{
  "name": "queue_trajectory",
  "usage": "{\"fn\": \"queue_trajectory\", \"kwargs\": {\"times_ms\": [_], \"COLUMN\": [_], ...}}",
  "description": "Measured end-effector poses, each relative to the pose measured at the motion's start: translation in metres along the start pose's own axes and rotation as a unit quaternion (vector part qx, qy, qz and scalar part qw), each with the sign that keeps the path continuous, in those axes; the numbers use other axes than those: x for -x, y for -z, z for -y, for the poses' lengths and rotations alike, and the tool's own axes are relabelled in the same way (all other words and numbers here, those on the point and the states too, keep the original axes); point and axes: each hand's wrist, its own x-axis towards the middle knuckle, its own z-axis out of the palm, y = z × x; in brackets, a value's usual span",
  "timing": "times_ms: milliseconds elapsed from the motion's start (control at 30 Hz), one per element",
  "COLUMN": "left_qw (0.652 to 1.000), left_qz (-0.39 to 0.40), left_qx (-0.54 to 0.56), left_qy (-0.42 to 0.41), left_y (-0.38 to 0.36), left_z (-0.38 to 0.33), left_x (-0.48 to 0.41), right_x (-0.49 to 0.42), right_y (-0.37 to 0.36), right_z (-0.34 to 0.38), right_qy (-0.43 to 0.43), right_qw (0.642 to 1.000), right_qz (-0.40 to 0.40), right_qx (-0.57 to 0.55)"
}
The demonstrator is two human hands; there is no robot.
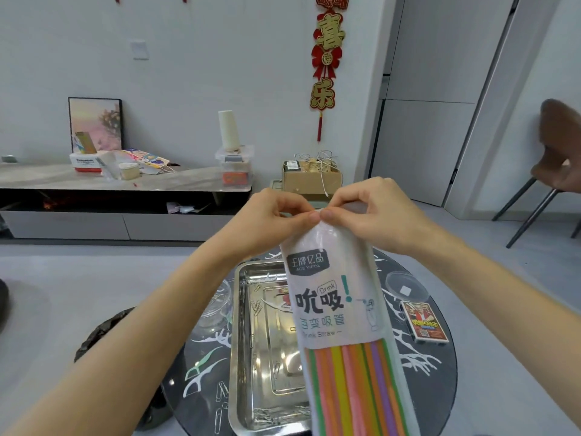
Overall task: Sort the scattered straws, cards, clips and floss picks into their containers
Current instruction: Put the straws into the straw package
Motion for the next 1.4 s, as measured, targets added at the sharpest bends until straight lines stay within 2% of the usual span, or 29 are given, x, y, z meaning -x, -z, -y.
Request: {"fn": "queue_trajectory", "kwargs": {"times_ms": [133,200,300,400,467,533,600,667,767,833,967,1167,1233,1400], "left_qw": [0.998,0.998,0.999,0.999,0.998,0.998,0.995,0.990,0.984,0.988,0.999,0.995,0.996,0.993], "left_qz": [-0.025,-0.018,-0.003,0.021,0.022,-0.010,-0.043,-0.061,-0.079,-0.077,0.027,0.044,0.029,-0.104], "left_qx": [0.019,0.005,0.003,0.004,-0.009,-0.037,-0.083,-0.129,-0.162,-0.135,0.005,0.043,0.031,-0.017], "left_qy": [0.048,0.055,0.052,0.048,0.051,0.046,0.031,0.018,0.000,0.001,0.045,0.073,0.077,0.056], "left_y": [-0.003,-0.005,-0.006,-0.006,-0.007,-0.010,-0.014,-0.019,-0.025,-0.024,-0.011,-0.004,-0.007,-0.021], "left_z": [0.003,0.006,0.006,0.002,0.001,0.000,0.000,0.002,0.008,0.013,0.026,0.043,0.046,0.045], "left_x": [-0.001,0.001,0.002,0.002,0.000,-0.002,-0.003,-0.001,0.000,0.000,0.009,0.017,0.021,0.022], "right_x": [0.004,0.007,0.008,0.009,0.008,0.008,0.009,0.011,0.014,0.015,0.017,0.019,0.019,0.020], "right_y": [0.005,0.002,-0.004,-0.006,-0.006,-0.005,-0.005,-0.008,-0.017,-0.020,-0.023,-0.023,-0.025,-0.033], "right_z": [-0.005,-0.009,-0.009,-0.009,-0.013,-0.016,-0.020,-0.025,-0.030,-0.030,-0.033,-0.038,-0.038,-0.038], "right_qy": [-0.108,-0.116,-0.058,-0.032,-0.041,-0.087,-0.129,-0.138,-0.112,-0.098,-0.102,-0.162,-0.172,-0.182], "right_qw": [0.981,0.985,0.998,0.999,0.998,0.986,0.973,0.976,0.992,0.992,0.990,0.975,0.973,0.967], "right_qz": [0.039,0.039,-0.025,-0.038,-0.037,-0.037,-0.018,0.000,-0.045,-0.076,-0.072,-0.064,-0.052,-0.023], "right_qx": [-0.158,-0.120,0.009,0.015,-0.032,-0.134,-0.189,-0.166,-0.047,-0.030,-0.065,-0.141,-0.145,-0.178]}}
